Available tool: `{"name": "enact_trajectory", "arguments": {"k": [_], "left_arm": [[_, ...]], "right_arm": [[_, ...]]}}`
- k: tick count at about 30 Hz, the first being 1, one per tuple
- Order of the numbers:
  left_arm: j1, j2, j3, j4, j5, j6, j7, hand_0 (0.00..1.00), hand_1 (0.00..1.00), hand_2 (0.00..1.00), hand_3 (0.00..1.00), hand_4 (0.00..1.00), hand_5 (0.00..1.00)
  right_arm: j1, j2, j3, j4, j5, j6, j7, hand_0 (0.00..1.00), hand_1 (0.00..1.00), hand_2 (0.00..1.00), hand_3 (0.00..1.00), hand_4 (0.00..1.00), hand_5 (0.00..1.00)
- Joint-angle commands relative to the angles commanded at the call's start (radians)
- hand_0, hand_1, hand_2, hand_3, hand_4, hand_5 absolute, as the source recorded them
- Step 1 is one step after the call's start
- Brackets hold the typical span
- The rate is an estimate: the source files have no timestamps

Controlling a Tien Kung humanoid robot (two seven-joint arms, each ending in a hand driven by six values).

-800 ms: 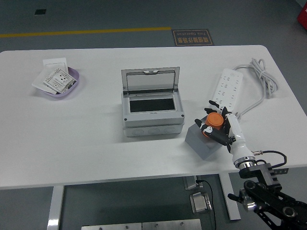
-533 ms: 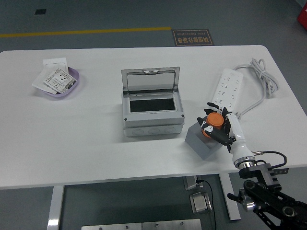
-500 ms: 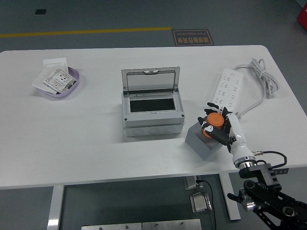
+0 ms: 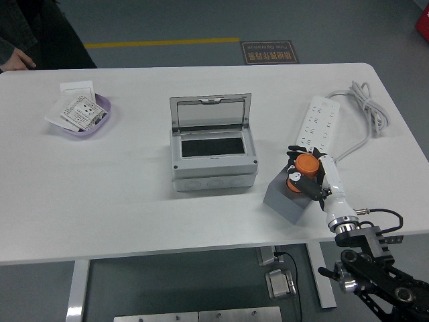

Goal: Pick up the cylinder from the cube,place it in the box,flap close box

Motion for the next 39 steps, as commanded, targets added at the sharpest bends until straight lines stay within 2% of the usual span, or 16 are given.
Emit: {"name": "enact_trajectory", "arguments": {"k": [22, 24, 25, 30, 31, 36, 37, 39], "left_arm": [[0.006, -0.005, 0.026, 0.003, -0.023, -0.001, -0.005, 0.649, 0.688, 0.587, 0.592, 0.557, 0.119], [0.006, -0.006, 0.021, 0.003, -0.017, 0.000, -0.004, 0.649, 0.688, 0.587, 0.592, 0.557, 0.119], [0.006, -0.006, 0.015, 0.003, -0.012, 0.000, -0.003, 0.650, 0.691, 0.588, 0.593, 0.563, 0.125], [0.006, -0.006, -0.044, 0.004, 0.045, 0.002, 0.007, 0.650, 0.691, 0.588, 0.593, 0.563, 0.125], [0.005, -0.006, -0.050, 0.004, 0.050, 0.003, 0.008, 0.649, 0.691, 0.590, 0.594, 0.570, 0.134], [0.002, -0.005, -0.057, 0.004, 0.056, 0.004, 0.008, 0.649, 0.691, 0.590, 0.594, 0.570, 0.134], [0.002, -0.005, -0.060, 0.004, 0.059, 0.005, 0.008, 0.650, 0.692, 0.591, 0.594, 0.574, 0.142], [0.001, -0.004, -0.058, 0.004, 0.058, 0.005, 0.008, 0.650, 0.692, 0.591, 0.594, 0.574, 0.142]], "right_arm": [[0.028, -0.022, 0.019, 0.089, -0.107, -0.047, -0.047, 0.793, 0.726, 0.703, 0.630, 0.132, 0.002], [0.039, -0.023, 0.011, 0.094, -0.117, -0.052, -0.052, 0.793, 0.726, 0.703, 0.630, 0.132, 0.002], [0.047, -0.023, 0.005, 0.097, -0.123, -0.054, -0.056, 0.769, 0.703, 0.686, 0.610, 0.164, 0.002], [0.106, -0.024, -0.028, 0.106, -0.159, -0.064, -0.085, 0.769, 0.703, 0.686, 0.610, 0.164, 0.002], [0.125, -0.024, -0.037, 0.106, -0.170, -0.065, -0.096, 0.329, 0.411, 0.577, 0.526, 0.272, 0.002], [0.217, -0.018, -0.082, 0.098, -0.236, -0.066, -0.162, 0.329, 0.411, 0.577, 0.526, 0.272, 0.002], [0.238, -0.015, -0.091, 0.092, -0.252, -0.065, -0.178, 0.021, 0.188, 0.493, 0.486, 0.292, 0.002], [0.277, -0.008, -0.112, 0.075, -0.288, -0.063, -0.210, 0.021, 0.188, 0.493, 0.486, 0.292, 0.002]]}}
